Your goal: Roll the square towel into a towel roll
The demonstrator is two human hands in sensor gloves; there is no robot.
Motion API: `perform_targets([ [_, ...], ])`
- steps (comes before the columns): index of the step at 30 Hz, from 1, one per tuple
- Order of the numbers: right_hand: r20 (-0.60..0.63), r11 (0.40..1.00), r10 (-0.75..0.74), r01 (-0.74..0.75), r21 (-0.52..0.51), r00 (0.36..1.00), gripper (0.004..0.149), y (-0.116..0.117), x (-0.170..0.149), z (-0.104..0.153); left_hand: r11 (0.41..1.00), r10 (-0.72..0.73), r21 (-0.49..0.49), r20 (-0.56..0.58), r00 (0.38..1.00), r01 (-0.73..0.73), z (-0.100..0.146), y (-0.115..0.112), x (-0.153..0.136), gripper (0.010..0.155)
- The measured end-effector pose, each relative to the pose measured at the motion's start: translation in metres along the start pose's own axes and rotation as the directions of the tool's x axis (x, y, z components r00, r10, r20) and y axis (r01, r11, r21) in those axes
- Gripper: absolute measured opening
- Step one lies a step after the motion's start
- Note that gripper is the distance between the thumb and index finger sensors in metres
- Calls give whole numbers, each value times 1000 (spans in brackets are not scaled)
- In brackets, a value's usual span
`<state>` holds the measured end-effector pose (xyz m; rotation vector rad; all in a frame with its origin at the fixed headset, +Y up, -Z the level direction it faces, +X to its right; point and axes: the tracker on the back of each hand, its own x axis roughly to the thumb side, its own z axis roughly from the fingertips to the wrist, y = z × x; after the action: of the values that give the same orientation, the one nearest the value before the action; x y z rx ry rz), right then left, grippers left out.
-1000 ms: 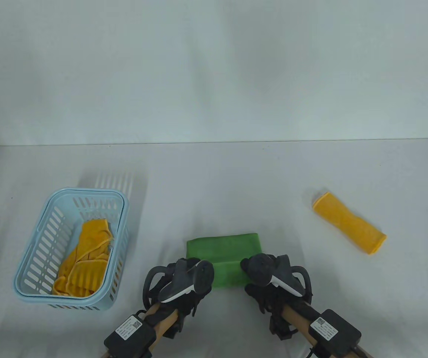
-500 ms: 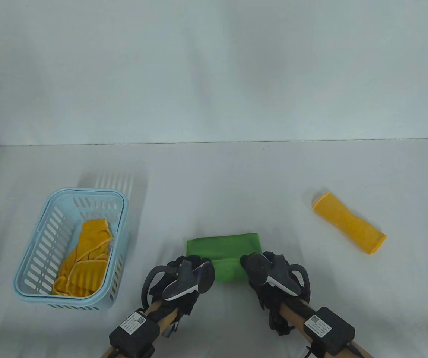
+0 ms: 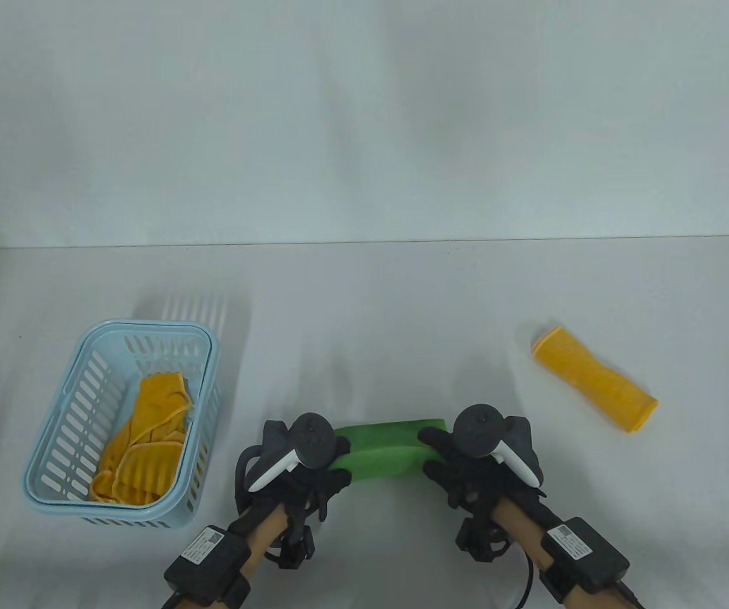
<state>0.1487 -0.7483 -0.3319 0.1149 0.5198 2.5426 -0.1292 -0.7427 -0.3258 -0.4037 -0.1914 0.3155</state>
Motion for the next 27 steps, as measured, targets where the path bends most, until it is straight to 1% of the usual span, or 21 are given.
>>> perform_targets([
  [2,-6,1000,-20,21,17,1000,56,-1,-3,1,1000,7,-7,-3,1000,-7,1,-1,-1,68],
  [6,-27,999,-12,13,51,1000,53,1,-2,1,999,6,-35,-13,1000,-7,1,-2,0,68],
  [9,-49,1000,21,-20,22,999,54,3,-1,2,1000,-8,-31,-39,999,6,1,-3,-1,68],
  [11,-68,998,39,-42,-40,997,56,4,-1,2,1000,-30,-7,-62,998,30,0,-2,-2,69],
  [13,-94,993,58,-67,-96,994,59,4,-3,0,996,-69,40,-102,992,74,-1,-1,-4,70],
  [15,-127,990,59,-75,-121,990,61,4,-6,-2,991,-95,76,-140,986,106,-2,1,-8,71],
  [17,-140,989,45,-64,-132,989,60,3,-8,-3,989,-99,97,-164,982,115,-2,3,-11,71],
  [20,-144,990,18,-38,-137,989,61,-1,-11,-4,990,-80,102,-172,982,98,-2,5,-16,70],
  [22,-112,992,-19,4,-129,993,63,-2,-14,-4,990,-63,110,-175,983,83,-1,6,-17,71],
  [27,-114,990,-46,30,-136,992,68,-9,-16,-3,981,-95,150,-162,982,120,2,10,-11,74],
])
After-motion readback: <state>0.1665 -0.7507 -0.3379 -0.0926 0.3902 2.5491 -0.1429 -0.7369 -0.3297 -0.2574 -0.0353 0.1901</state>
